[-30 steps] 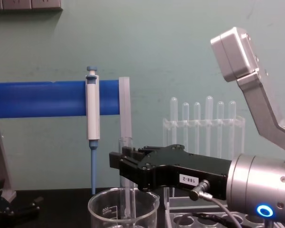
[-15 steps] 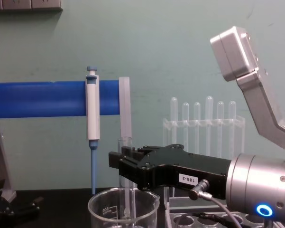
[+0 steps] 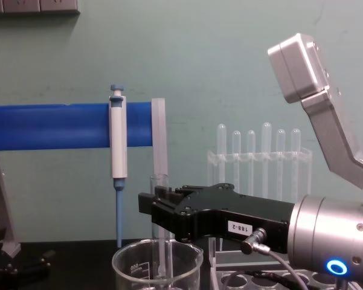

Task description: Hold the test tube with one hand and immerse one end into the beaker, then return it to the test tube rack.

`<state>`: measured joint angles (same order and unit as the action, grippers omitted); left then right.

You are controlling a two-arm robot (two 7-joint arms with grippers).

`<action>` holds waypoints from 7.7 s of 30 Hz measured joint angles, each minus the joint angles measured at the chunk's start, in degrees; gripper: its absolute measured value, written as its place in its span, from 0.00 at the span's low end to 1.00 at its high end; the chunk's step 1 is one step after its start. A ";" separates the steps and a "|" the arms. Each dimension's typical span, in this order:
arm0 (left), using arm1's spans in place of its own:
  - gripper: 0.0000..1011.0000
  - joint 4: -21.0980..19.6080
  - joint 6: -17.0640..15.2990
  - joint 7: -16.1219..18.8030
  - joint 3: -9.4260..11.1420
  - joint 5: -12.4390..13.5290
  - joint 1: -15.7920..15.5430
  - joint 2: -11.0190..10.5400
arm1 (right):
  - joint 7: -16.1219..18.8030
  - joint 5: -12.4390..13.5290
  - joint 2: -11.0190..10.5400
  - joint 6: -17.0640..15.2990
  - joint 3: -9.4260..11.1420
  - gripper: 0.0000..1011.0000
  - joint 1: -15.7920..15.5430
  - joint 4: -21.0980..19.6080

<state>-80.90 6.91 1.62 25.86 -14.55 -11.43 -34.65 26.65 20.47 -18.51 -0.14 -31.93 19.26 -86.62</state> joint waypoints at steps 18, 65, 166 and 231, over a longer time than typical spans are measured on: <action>0.99 0.00 0.00 0.00 0.00 0.00 0.00 0.00 | 0.04 0.00 0.00 -0.02 0.00 0.22 0.00 0.00; 0.99 0.00 0.00 0.00 0.00 0.00 0.00 0.00 | 0.04 -0.01 0.00 -0.02 0.00 0.22 -0.01 0.00; 0.99 0.00 0.00 0.00 0.00 0.00 0.00 0.00 | 0.04 0.00 0.00 -0.02 0.00 0.22 -0.01 0.00; 0.99 0.00 0.00 0.00 0.00 0.00 0.00 0.00 | 0.04 -0.01 0.00 -0.02 0.00 0.22 -0.01 0.00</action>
<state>-80.90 6.91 1.62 25.86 -14.55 -11.43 -34.65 26.69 20.46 -18.51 -0.16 -31.93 19.26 -86.62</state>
